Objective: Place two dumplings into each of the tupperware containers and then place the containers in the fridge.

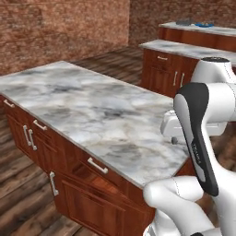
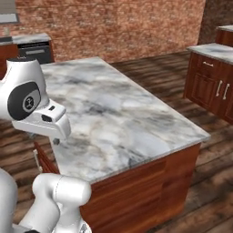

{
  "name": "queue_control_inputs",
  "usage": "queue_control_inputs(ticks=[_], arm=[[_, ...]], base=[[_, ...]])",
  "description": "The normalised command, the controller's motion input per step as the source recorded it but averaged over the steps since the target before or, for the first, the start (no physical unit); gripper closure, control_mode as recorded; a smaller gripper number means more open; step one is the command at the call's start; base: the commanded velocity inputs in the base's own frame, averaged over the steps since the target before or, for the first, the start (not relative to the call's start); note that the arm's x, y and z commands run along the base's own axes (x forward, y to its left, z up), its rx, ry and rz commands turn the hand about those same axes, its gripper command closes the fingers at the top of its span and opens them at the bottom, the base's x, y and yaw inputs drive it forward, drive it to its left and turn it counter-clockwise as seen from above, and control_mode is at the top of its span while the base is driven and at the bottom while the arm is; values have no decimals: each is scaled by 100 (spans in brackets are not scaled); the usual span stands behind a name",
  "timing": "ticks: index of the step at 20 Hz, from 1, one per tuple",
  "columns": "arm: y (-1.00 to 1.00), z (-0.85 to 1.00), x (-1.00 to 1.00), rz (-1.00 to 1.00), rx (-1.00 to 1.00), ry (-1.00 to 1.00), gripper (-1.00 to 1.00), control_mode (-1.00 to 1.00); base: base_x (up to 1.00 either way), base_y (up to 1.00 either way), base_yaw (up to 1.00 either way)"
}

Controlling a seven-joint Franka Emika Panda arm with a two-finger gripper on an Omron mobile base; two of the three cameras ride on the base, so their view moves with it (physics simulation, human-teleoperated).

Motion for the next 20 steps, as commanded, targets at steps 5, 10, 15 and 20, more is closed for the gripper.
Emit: queue_control_inputs(ticks=[5, 10, 15, 20], arm=[[0, 0, 0, 0, 0, 0, -100, 100], [0, 0, 0, 0, 0, 0, -100, 100], [0, 0, 0, 0, 0, 0, -100, 100], [0, 0, 0, 0, 0, 0, -100, 100]], base=[[-32, -100, 1], [51, -100, 0], [89, -100, 0], [86, -100, 0]])
